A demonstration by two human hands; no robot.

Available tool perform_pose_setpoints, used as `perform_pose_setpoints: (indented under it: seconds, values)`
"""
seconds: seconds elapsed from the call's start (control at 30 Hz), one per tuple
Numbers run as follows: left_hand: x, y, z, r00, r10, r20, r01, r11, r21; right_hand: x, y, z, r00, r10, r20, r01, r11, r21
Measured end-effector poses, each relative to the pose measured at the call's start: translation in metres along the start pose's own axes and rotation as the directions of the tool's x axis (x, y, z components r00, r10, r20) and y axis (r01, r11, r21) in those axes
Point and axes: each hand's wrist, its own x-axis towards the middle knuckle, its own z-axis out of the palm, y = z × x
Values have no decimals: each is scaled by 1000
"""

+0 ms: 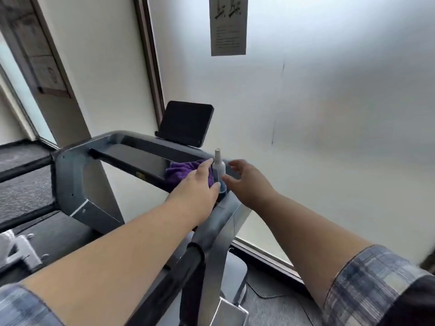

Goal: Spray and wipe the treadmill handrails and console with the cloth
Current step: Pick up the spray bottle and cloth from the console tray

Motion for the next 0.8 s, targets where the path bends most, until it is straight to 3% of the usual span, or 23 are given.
perform_pose_setpoints:
  seconds: [0.27,0.4,0.6,0.8]
  values:
    - [58,7,49,978,-174,-112,186,976,110,72,45,1,961,-38,275,87,982,-166]
    - [68,8,62,967,-190,-169,212,969,124,81,51,11,915,-140,379,245,939,-243]
    - [78,3,73,968,-153,-198,179,977,119,91,59,19,910,-160,383,268,931,-248]
    - [70,-3,68,944,-173,-280,162,985,-61,91,42,25,870,-218,442,330,923,-196]
